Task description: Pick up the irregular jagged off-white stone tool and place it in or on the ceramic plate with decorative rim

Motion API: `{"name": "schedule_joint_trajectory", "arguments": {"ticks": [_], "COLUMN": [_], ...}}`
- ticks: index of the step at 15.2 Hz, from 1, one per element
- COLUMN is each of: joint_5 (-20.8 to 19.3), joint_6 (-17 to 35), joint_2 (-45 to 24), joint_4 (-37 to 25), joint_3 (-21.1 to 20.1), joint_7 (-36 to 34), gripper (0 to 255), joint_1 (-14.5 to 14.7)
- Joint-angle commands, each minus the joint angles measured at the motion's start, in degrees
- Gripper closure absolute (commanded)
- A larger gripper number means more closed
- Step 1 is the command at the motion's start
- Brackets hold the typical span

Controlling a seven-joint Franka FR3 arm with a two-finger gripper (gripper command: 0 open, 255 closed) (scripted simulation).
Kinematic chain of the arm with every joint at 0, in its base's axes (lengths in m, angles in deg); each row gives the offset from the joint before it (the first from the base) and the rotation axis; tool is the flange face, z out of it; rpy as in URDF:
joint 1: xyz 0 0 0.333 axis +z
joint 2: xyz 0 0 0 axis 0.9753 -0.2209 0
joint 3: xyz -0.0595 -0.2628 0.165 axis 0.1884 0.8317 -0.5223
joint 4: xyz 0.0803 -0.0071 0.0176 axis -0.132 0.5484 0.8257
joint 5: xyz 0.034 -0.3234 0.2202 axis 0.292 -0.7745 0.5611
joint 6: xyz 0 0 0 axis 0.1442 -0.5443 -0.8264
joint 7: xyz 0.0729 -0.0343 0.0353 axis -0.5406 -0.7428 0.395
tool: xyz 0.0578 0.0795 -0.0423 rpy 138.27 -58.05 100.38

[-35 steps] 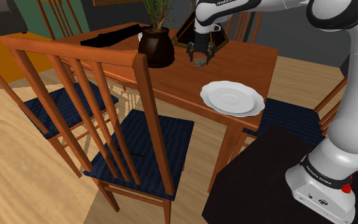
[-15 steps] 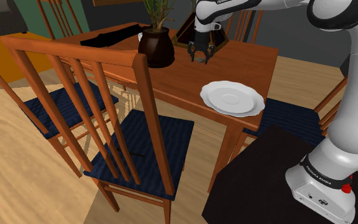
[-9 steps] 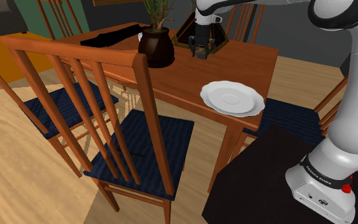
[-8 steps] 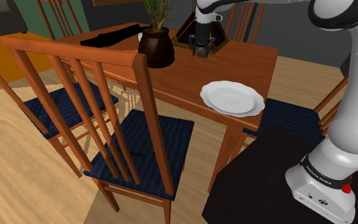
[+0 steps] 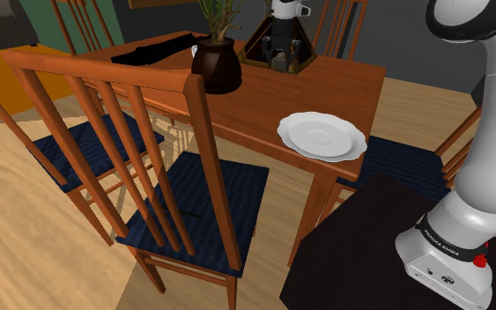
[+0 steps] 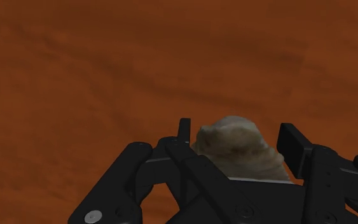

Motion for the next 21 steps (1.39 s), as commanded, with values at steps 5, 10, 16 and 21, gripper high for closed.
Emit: {"name": "schedule_joint_trajectory", "arguments": {"ticks": [5,10,16,21], "joint_5": [3.34,7.06,11.88,15.93], "joint_6": [6.2,9.9,11.74,11.36], "joint_2": [13.61,25.17,38.18,48.71], "joint_4": [19.48,34.13,48.2,57.81], "joint_3": [-1.51,-2.6,-3.5,-4.09], "joint_7": [-1.24,-1.78,-2.18,-2.9], "gripper": [255,255,255,255], "joint_1": [-1.87,-2.22,-0.93,1.47]}}
